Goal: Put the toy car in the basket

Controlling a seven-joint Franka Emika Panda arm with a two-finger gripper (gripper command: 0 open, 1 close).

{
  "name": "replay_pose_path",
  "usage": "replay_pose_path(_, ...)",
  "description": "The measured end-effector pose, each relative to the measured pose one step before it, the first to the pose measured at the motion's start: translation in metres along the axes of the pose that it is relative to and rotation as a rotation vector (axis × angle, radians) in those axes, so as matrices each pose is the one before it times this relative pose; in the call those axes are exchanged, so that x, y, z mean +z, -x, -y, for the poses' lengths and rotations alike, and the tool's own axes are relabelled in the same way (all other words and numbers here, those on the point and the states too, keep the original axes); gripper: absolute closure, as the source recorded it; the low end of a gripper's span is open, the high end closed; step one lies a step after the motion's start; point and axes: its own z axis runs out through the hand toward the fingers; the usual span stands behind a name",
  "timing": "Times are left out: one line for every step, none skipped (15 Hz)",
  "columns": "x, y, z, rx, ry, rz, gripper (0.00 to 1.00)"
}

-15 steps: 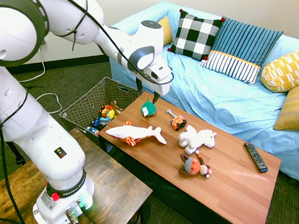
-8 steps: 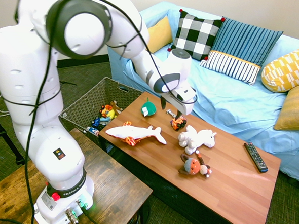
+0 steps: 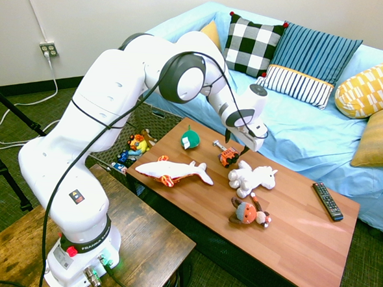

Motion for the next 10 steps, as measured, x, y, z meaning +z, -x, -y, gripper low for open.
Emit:
replay_pose_path(0.00257, 0.00282, 0.0063, -0.00585, 0.01251, 0.01039, 0.0)
replay_pose_path(0.0037, 0.00409, 0.00315, 0.00358, 0.02686, 0.00231, 0.0)
replay_pose_path(0.00533, 0.00494, 0.00209, 0.00723, 0.03245, -0.01008, 0.0)
replay_pose_path(0.00571, 0.00518, 0.00199, 0.0076, 0.03303, -0.00996, 0.0)
replay_pose_path(0.00454, 0.00405, 0.00198, 0.0085, 0.02342, -0.00115, 0.0)
replay_pose_path(0.00382, 0.00154, 0.00182, 0.00595, 0.0184, 0.00014, 0.0)
replay_pose_path(0.00419, -0.00027, 0.00159, 0.00549, 0.01156, -0.00103, 0.0)
replay_pose_path(0.00398, -0.00144, 0.00144, 0.00455, 0.01178, -0.00089, 1.0)
replay_pose_path(0.00372, -0.00121, 0.00129, 0.00354, 0.00539, -0.00093, 1.0)
replay_pose_path(0.00083, -0.00122, 0.002, 0.00072, -0.00001, -0.00098, 1.0)
